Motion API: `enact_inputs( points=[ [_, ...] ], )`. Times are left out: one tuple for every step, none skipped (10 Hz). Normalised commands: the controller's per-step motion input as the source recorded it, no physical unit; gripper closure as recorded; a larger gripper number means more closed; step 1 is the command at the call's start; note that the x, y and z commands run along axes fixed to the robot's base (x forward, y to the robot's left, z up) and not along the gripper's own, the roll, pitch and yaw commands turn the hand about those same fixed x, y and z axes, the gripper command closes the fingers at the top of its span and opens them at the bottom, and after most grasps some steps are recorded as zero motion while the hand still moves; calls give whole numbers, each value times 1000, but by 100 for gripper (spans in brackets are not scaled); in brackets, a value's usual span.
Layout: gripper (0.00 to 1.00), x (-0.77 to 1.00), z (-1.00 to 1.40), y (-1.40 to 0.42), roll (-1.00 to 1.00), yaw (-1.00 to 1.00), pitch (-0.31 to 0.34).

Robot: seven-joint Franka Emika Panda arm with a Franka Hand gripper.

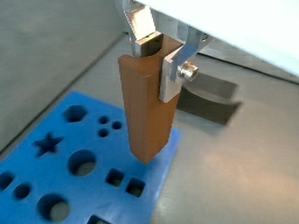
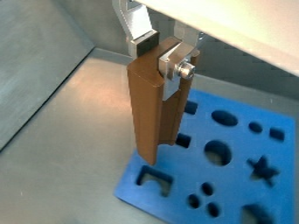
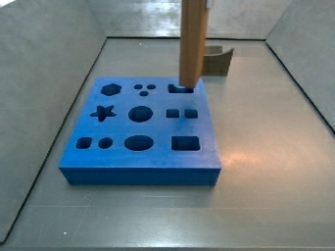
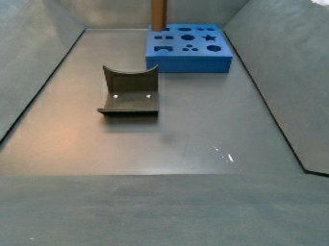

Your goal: Insert the arch object.

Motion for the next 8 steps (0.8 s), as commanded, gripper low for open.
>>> enact_inputs(
  points=[
    [100,0,-34,43,1,-1000,0],
    [100,0,0,0,4,-1000,0],
    [100,0,0,0,6,-1000,0],
    [100,0,0,0,16,-1000,0],
    [100,0,0,0,23,-1000,0],
    [100,-6,0,0,41,-1000,0],
    [100,-14,0,0,50,-1000,0],
    [100,-14,0,0,50,-1000,0]
  ],
)
